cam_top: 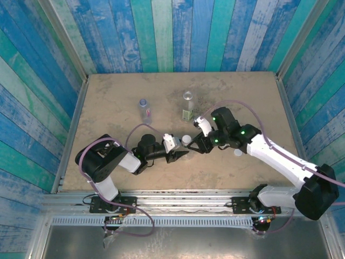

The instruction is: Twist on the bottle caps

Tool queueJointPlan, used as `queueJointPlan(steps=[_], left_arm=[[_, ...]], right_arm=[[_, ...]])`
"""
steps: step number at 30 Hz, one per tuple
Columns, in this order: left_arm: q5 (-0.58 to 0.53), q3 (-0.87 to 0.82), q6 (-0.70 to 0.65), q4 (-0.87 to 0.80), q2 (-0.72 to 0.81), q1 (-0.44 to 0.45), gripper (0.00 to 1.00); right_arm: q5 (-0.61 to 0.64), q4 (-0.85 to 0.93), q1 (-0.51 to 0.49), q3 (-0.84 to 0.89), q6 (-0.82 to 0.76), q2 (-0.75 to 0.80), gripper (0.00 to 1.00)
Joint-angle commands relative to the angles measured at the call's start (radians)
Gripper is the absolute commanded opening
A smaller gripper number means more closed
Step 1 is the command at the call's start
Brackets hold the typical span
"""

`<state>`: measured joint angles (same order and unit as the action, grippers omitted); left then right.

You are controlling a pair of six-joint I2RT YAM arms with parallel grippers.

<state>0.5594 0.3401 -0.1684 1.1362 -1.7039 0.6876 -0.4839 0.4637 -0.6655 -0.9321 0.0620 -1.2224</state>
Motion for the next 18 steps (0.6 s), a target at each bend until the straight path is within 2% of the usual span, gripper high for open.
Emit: queueJointPlan(steps=[1, 4, 8, 10, 14, 18], left_arm=[[0.012, 0.021, -0.027, -0.114, 0.018, 0.007, 0.54], [0.032, 0.039, -0.031, -0.162, 0.039, 0.009, 0.53], [0.060, 0.083, -0.063, -0.238, 0.032, 0.015, 0.53], [0.076, 0.097, -0.064, -0.244, 0.017, 0.017, 0.53], [0.127, 0.100, -0.021, -0.192, -0.004, 0.017, 0.53], [0.137, 0.128, -0.103, -0.351, 0.032, 0.018, 0.53]], right_arm=[[0.073, 0.012, -0.003, -0.014, -0.119, 0.067, 0.65], [0.110, 0.034, -0.003, -0.020, -0.245, 0.103, 0.72], [0.194, -0.058, -0.001, -0.005, -0.235, 0.097, 0.65], [0.147, -0.046, -0.002, -0.027, -0.276, 0.058, 0.68], [0.064, 0.104, -0.002, -0.103, -0.449, -0.012, 0.72], [0.017, 0.231, 0.000, -0.141, -0.581, -0.041, 0.75]])
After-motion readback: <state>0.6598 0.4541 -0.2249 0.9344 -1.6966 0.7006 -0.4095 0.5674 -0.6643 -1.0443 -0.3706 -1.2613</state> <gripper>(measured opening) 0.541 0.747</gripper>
